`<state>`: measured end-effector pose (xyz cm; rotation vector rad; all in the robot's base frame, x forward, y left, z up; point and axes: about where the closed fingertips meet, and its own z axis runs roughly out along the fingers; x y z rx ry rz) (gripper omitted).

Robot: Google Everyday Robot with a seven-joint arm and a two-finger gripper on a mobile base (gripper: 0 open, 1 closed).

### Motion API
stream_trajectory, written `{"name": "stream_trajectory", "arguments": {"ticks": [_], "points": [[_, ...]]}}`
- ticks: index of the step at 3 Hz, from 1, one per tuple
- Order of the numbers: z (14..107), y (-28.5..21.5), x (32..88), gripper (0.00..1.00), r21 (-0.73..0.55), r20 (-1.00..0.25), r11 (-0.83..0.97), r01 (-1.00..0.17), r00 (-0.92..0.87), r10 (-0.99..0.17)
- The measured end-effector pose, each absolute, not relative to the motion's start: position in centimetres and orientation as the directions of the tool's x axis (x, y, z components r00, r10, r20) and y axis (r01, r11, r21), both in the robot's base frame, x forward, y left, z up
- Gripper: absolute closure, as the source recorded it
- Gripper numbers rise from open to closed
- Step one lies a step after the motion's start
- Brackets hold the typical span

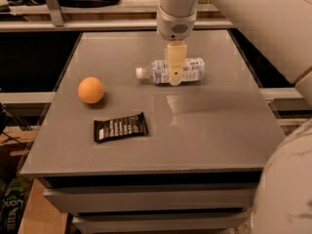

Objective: Place blue plastic bottle upright

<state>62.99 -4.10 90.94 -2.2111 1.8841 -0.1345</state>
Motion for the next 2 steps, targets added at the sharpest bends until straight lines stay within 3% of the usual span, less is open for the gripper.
{"name": "stream_trajectory", "arguments": {"ticks": [2], "points": [[87.0, -4.3, 64.6, 0.00, -0.184, -0.069, -0.097, -0.978, 0.112, -0.991]]}}
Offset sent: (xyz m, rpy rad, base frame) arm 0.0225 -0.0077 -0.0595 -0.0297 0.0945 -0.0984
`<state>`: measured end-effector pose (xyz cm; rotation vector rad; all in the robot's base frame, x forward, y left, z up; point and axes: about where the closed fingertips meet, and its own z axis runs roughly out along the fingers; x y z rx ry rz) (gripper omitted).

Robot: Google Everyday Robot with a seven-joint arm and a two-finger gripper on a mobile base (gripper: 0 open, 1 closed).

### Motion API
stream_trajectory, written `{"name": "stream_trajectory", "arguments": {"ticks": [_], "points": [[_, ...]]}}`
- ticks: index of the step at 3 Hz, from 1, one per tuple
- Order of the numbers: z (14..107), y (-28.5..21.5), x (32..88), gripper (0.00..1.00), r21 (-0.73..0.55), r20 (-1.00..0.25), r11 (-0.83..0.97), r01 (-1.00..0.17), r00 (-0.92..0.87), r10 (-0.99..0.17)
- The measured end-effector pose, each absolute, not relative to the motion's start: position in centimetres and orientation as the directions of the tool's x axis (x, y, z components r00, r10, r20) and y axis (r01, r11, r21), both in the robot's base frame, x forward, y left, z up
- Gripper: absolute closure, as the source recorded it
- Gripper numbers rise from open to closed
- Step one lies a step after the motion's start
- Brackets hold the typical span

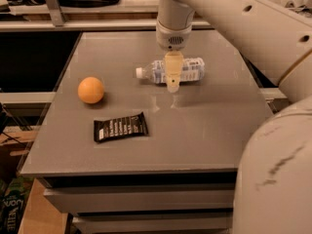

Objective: Place blue plastic bottle upright

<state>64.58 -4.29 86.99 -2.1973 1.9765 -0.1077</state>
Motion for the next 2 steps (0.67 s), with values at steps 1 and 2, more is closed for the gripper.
{"name": "stream_trajectory", "arguments": {"ticks": [1, 2], "points": [[85.3, -4.3, 65.2, 0.15, -0.154, -0.072, -0.071, -0.986, 0.083, -0.994], [84.2, -4.4, 65.4, 0.35, -0.130, -0.076, -0.057, -0.990, 0.067, -0.995]]}}
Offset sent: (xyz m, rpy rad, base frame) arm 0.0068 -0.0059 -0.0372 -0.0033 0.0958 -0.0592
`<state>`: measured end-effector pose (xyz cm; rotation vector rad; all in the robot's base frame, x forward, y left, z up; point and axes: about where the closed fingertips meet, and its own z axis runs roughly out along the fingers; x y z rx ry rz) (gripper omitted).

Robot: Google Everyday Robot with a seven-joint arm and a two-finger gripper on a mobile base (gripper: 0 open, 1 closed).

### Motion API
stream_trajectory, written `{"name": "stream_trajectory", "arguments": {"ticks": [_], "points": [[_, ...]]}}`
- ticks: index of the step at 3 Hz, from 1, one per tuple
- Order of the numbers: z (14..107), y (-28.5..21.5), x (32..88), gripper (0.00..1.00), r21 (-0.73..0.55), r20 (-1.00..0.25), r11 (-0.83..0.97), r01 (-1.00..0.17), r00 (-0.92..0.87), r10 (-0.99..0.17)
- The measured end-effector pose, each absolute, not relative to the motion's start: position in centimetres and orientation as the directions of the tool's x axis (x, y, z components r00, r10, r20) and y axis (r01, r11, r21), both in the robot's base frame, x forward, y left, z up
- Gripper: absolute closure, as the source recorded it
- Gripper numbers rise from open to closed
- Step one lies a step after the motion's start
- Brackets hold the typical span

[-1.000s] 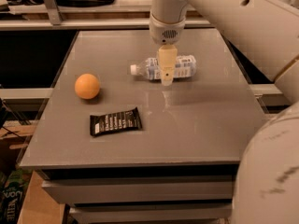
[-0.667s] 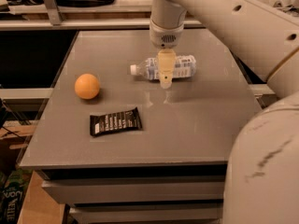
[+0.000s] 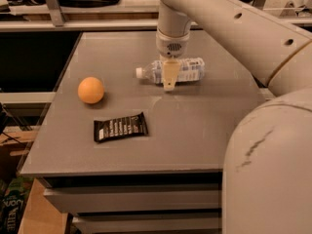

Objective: Place blue plastic bottle upright

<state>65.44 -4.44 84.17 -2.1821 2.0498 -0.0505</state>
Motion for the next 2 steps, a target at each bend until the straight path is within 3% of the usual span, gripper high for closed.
{"name": "stream_trajectory", "arguments": {"ticks": [2], "points": [[85.0, -4.4, 65.3, 0.82, -0.132, -0.080, -0.059, -0.989, 0.070, -0.994]]}}
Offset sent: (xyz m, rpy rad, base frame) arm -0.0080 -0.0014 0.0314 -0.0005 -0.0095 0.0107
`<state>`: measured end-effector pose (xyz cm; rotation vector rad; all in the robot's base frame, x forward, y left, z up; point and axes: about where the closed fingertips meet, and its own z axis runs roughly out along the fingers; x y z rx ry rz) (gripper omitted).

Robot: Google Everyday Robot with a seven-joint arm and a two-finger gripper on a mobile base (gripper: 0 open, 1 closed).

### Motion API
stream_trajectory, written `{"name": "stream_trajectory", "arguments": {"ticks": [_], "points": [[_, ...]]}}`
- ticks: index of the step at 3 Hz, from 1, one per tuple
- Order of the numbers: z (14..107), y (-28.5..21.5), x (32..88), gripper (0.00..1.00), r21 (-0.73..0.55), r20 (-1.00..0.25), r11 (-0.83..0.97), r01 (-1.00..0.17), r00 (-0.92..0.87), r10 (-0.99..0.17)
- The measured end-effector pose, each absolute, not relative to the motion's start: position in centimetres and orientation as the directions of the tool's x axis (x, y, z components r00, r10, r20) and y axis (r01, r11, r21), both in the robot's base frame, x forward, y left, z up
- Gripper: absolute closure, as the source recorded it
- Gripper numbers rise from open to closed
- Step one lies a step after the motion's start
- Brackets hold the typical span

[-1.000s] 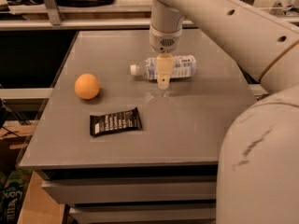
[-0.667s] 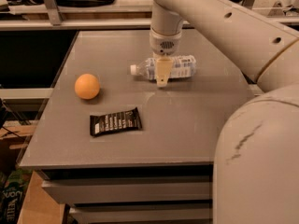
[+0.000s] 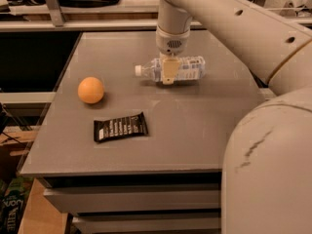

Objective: Place blue plastic bottle upright

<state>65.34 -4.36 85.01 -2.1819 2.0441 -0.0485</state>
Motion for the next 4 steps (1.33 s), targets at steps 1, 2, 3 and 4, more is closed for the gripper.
{"name": "stream_trajectory", "arguments": {"ticks": [1, 2, 3, 4], "points": [[88.1, -4.0, 65.0, 1.00, -0.167, -0.111, -0.072, -0.983, 0.091, -0.990], [91.1, -3.7, 64.3, 1.00, -0.206, -0.210, -0.071, -0.976, 0.114, -0.971], [94.0, -3.0, 62.5, 1.00, -0.229, -0.361, -0.021, -0.973, 0.105, -0.927], [95.7, -2.3, 60.7, 1.00, -0.217, -0.506, 0.100, -0.971, 0.025, -0.862]]}}
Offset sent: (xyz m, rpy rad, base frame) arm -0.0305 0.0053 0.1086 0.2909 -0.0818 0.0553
